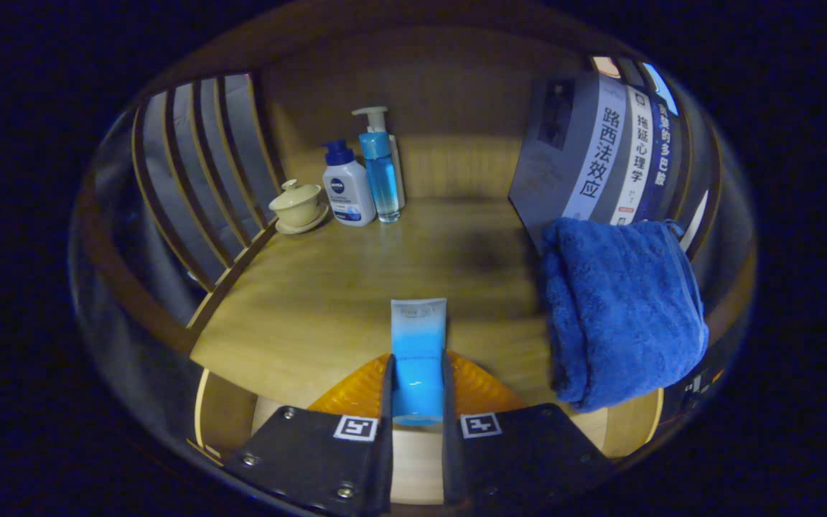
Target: Pull open the drawer, take out the items inside it, and place them on the countertop above the cabinet.
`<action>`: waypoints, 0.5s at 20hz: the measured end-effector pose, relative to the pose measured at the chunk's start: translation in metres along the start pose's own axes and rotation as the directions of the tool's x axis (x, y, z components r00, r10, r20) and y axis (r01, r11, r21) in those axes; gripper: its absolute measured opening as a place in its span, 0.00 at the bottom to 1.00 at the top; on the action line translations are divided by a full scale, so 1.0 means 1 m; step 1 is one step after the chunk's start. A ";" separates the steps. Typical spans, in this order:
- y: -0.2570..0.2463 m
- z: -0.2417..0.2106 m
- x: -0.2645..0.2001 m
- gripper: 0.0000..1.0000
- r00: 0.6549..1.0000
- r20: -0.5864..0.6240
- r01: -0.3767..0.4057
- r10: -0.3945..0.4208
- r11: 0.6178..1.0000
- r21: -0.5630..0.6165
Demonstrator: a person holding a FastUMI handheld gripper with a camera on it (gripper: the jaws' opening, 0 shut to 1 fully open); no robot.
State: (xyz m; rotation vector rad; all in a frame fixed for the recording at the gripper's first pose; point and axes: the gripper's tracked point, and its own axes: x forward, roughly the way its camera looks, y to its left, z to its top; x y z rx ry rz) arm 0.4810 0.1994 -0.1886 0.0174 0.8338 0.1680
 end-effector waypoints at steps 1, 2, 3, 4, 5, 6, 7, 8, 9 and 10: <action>-0.001 0.005 0.006 0.27 1.000 0.003 0.008 -0.008 1.000 0.013; -0.001 0.008 0.011 0.28 1.000 0.009 0.016 -0.017 1.000 0.022; -0.002 0.011 0.016 0.28 1.000 0.013 0.023 -0.024 0.999 0.027; -0.001 0.013 0.019 0.28 0.999 0.020 0.028 -0.028 0.999 0.027; -0.001 0.014 0.022 0.28 0.999 0.023 0.032 -0.033 0.999 0.029; 0.000 0.010 0.023 0.30 0.999 0.014 0.038 -0.039 0.999 0.023; -0.001 0.010 0.023 0.33 0.999 0.021 0.042 -0.042 0.999 0.012; -0.001 0.009 0.022 0.37 0.999 0.023 0.049 -0.049 0.999 0.002; -0.001 0.007 0.017 0.38 0.998 0.028 0.050 -0.049 0.999 -0.007; 0.001 0.006 0.012 0.41 0.999 0.031 0.043 -0.043 0.999 -0.015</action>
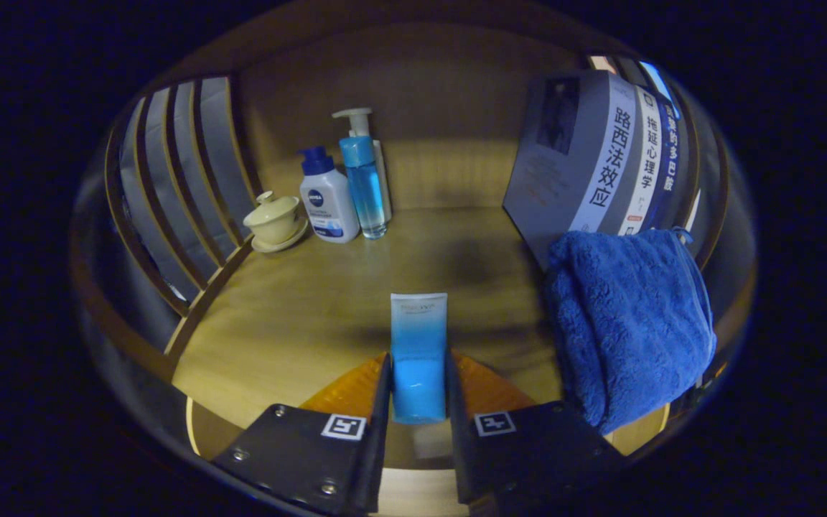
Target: Pull open the drawer, take out the items inside it, and place them on the countertop above the cabinet.
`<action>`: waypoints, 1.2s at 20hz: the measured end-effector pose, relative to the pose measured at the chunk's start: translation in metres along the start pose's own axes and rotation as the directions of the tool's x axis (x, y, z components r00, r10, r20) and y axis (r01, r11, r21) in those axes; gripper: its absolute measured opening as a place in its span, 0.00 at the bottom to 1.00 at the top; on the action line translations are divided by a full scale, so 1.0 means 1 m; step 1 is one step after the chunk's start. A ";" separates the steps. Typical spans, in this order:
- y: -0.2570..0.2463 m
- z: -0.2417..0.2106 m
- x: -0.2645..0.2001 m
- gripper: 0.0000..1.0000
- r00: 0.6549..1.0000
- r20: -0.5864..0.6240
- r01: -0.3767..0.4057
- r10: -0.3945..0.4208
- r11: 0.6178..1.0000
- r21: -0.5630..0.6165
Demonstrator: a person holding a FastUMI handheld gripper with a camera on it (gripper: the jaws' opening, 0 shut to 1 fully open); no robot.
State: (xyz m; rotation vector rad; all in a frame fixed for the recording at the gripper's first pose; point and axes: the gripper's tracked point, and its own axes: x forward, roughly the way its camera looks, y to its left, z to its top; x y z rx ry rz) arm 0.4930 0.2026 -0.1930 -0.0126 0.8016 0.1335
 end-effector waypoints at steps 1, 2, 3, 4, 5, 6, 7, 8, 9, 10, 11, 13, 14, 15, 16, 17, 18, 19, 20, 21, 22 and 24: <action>0.002 -0.002 -0.005 0.53 1.000 0.004 -0.009 0.009 1.000 -0.005; 0.003 -0.003 -0.016 0.64 1.000 0.011 -0.018 0.018 1.000 -0.009; 0.004 -0.004 -0.026 0.76 0.999 0.023 -0.029 0.030 0.999 -0.013; 0.005 -0.003 -0.040 0.88 0.999 0.038 -0.035 0.036 0.999 -0.014; 0.005 -0.005 -0.050 1.00 0.998 0.050 -0.046 0.046 0.999 -0.014; 0.005 -0.007 -0.065 1.00 0.996 0.062 -0.057 0.058 0.998 -0.014; 0.006 -0.011 -0.079 1.00 0.995 0.076 -0.071 0.072 0.997 -0.012; 0.008 -0.015 -0.095 1.00 0.992 0.090 -0.087 0.088 0.996 -0.010; 0.009 -0.021 -0.110 1.00 0.989 0.105 -0.102 0.102 0.995 -0.007; 0.011 -0.027 -0.127 1.00 0.986 0.121 -0.116 0.116 0.993 -0.003; 0.013 -0.034 -0.142 1.00 0.982 0.137 -0.130 0.129 0.992 -0.001; 0.016 -0.049 -0.170 1.00 0.973 0.173 -0.153 0.150 0.988 0.005; 0.018 -0.056 -0.183 1.00 0.967 0.196 -0.164 0.160 0.986 0.006; 0.020 -0.065 -0.195 1.00 0.961 0.219 -0.171 0.166 0.985 0.005; 0.020 -0.073 -0.205 1.00 0.955 0.245 -0.174 0.168 0.985 0.002; 0.016 -0.079 -0.219 1.00 0.947 0.274 -0.173 0.167 0.985 -0.003; 0.016 -0.089 -0.226 1.00 0.939 0.303 -0.168 0.163 0.986 -0.010; 0.014 -0.100 -0.231 1.00 0.932 0.327 -0.158 0.155 0.987 -0.016; 0.013 -0.112 -0.234 1.00 0.926 0.349 -0.146 0.144 0.989 -0.020; 0.010 -0.126 -0.234 1.00 0.925 0.358 -0.132 0.130 0.991 -0.020; 0.007 -0.139 -0.232 1.00 0.924 0.363 -0.118 0.117 0.993 -0.018; -0.001 -0.160 -0.227 1.00 0.926 0.370 -0.077 0.079 0.997 -0.022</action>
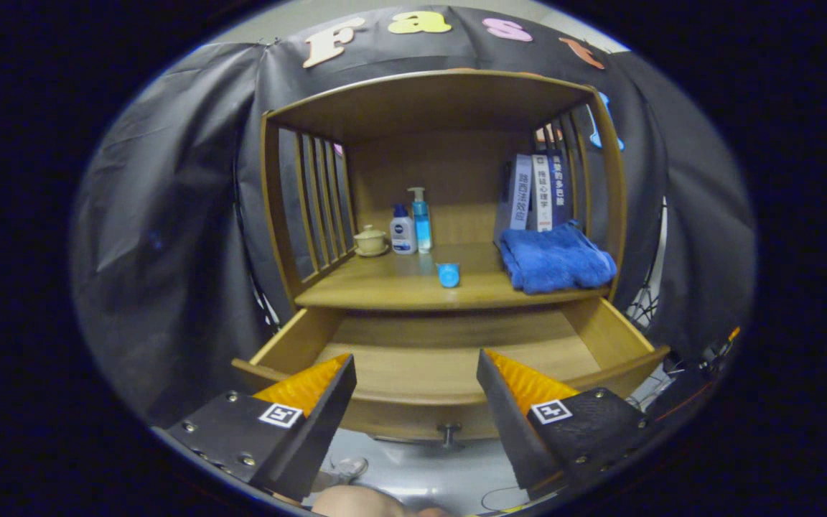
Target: Pull open the drawer, take out the items inside it, and place them on the countertop above the cabinet.
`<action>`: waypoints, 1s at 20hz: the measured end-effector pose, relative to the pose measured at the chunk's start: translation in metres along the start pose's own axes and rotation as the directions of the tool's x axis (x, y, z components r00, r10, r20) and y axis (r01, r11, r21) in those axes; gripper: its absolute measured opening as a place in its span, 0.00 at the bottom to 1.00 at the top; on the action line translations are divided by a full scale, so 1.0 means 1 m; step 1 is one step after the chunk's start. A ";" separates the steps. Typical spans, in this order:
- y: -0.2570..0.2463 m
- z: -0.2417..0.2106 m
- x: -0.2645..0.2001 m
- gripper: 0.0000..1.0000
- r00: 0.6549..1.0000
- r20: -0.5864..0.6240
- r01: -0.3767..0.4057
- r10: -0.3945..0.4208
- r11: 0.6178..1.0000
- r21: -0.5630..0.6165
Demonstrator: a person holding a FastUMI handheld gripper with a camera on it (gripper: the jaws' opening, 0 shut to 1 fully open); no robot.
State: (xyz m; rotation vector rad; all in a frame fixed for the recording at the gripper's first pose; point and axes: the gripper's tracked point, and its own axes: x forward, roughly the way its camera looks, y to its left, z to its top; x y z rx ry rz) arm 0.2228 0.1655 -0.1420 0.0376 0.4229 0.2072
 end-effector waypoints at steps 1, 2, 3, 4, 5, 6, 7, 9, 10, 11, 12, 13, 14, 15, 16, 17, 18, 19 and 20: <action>-0.003 -0.008 0.000 1.00 1.000 0.006 0.019 -0.018 1.000 -0.010; -0.007 -0.014 0.001 1.00 0.999 0.014 0.038 -0.037 0.999 -0.016; -0.008 -0.019 0.002 1.00 0.998 0.026 0.050 -0.049 0.999 -0.020; -0.010 -0.024 0.005 1.00 0.998 0.030 0.061 -0.060 0.998 -0.026; -0.007 -0.033 0.011 1.00 0.997 0.029 0.074 -0.073 0.997 -0.032; -0.007 -0.037 0.014 1.00 0.996 0.026 0.083 -0.082 0.996 -0.036; -0.009 -0.039 0.016 1.00 0.996 0.025 0.092 -0.091 0.995 -0.038; -0.013 -0.040 0.022 1.00 0.993 0.031 0.112 -0.111 0.993 -0.031; -0.014 -0.039 0.023 1.00 0.992 0.037 0.121 -0.120 0.993 -0.017; -0.013 -0.039 0.024 1.00 0.992 0.044 0.120 -0.119 0.993 -0.015; -0.013 -0.039 0.023 0.99 0.992 0.050 0.118 -0.118 0.993 -0.017; -0.013 -0.037 0.023 1.00 0.991 0.057 0.118 -0.117 0.993 -0.013; -0.013 -0.037 0.023 1.00 0.991 0.057 0.118 -0.117 0.993 -0.015; -0.013 -0.034 0.023 1.00 0.991 0.068 0.118 -0.116 0.993 -0.019; -0.014 -0.031 0.025 1.00 0.991 0.075 0.114 -0.112 0.993 -0.022; -0.015 -0.027 0.028 1.00 0.991 0.085 0.108 -0.107 0.994 -0.014; -0.015 -0.024 0.032 1.00 0.990 0.091 0.108 -0.107 0.994 -0.005; -0.017 -0.026 0.035 1.00 0.992 0.072 0.107 -0.106 0.994 -0.010; -0.017 -0.020 0.039 1.00 0.990 0.094 0.109 -0.107 0.994 -0.013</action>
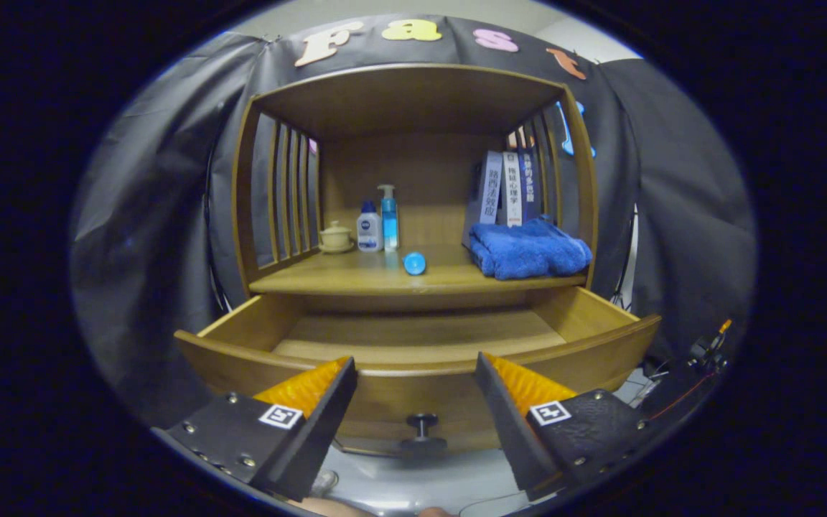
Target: Pull open the drawer, take out the items inside it, and place them on the countertop above the cabinet.
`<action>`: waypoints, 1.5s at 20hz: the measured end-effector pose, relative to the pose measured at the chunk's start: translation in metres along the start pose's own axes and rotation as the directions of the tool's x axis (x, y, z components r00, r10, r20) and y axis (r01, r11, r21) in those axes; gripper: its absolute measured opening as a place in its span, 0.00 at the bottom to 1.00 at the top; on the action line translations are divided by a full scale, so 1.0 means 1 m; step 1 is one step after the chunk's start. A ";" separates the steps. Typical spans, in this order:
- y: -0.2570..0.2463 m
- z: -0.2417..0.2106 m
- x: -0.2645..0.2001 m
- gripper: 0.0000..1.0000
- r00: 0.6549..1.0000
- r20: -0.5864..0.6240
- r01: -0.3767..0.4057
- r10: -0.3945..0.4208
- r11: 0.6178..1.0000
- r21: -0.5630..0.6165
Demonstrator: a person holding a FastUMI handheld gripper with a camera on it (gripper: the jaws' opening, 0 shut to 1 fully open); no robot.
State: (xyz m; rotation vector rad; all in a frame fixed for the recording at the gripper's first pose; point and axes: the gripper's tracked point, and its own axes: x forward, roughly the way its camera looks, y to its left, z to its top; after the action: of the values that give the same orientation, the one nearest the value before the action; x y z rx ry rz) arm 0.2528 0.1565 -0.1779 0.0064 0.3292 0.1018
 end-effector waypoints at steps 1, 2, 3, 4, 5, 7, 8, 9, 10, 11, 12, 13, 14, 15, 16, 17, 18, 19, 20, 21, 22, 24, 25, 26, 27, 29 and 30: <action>0.000 -0.005 0.005 1.00 1.000 -0.012 0.000 0.000 1.000 -0.007; 0.000 0.001 0.009 0.99 1.000 0.000 0.000 0.000 1.000 0.004; 0.002 0.000 0.013 0.99 1.000 -0.011 0.002 -0.002 1.000 0.004; 0.002 0.004 0.018 0.99 1.000 -0.003 0.004 -0.004 1.000 0.000; 0.003 0.002 0.024 0.99 1.000 -0.010 0.008 -0.008 1.000 -0.002; 0.004 0.006 0.041 0.99 1.000 -0.009 0.013 -0.013 1.000 -0.001; 0.004 0.009 0.051 0.99 1.000 -0.005 0.010 -0.010 1.000 0.005; 0.005 0.010 0.058 0.99 1.000 -0.009 0.009 -0.009 1.000 0.007; 0.005 0.012 0.066 0.99 1.000 -0.007 0.010 -0.010 1.000 0.004; 0.005 0.012 0.071 0.99 1.000 -0.012 0.011 -0.011 1.000 -0.004; 0.005 0.013 0.078 0.99 1.000 -0.012 0.013 -0.013 1.000 -0.006; 0.006 0.014 0.084 0.99 1.000 -0.012 0.013 -0.013 1.000 -0.007; 0.006 0.016 0.090 0.99 1.000 -0.010 0.013 -0.013 1.000 -0.005; 0.007 0.017 0.096 0.99 1.000 -0.008 0.014 -0.014 1.000 -0.004; 0.007 0.018 0.102 0.99 1.000 -0.007 0.015 -0.015 1.000 -0.007; 0.007 0.018 0.107 0.99 1.000 -0.007 0.016 -0.016 1.000 -0.008; 0.008 0.020 0.111 0.99 1.000 -0.008 0.017 -0.017 1.000 -0.007; 0.005 0.024 0.116 0.99 1.000 -0.009 0.019 -0.019 1.000 -0.005; 0.005 0.024 0.120 0.99 1.000 -0.010 0.020 -0.020 1.000 -0.004; 0.005 0.024 0.123 0.99 1.000 -0.009 0.020 -0.020 1.000 -0.005; 0.008 0.022 0.124 0.99 1.000 -0.008 0.020 -0.020 1.000 -0.007; 0.008 0.022 0.128 0.99 1.000 -0.008 0.019 -0.019 1.000 -0.007; 0.009 0.022 0.130 0.99 1.000 -0.009 0.020 -0.020 1.000 -0.007; 0.009 0.023 0.131 0.99 1.000 -0.008 0.020 -0.020 1.000 -0.008; 0.009 0.023 0.133 0.99 1.000 -0.008 0.020 -0.020 1.000 -0.007; 0.009 0.024 0.137 0.99 1.000 -0.006 0.021 -0.021 1.000 -0.006; 0.009 0.024 0.137 0.99 1.000 -0.009 0.020 -0.020 1.000 -0.006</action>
State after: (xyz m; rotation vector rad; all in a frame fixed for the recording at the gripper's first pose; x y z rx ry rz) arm 0.3888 0.1795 -0.1994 -0.0037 0.3382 0.0827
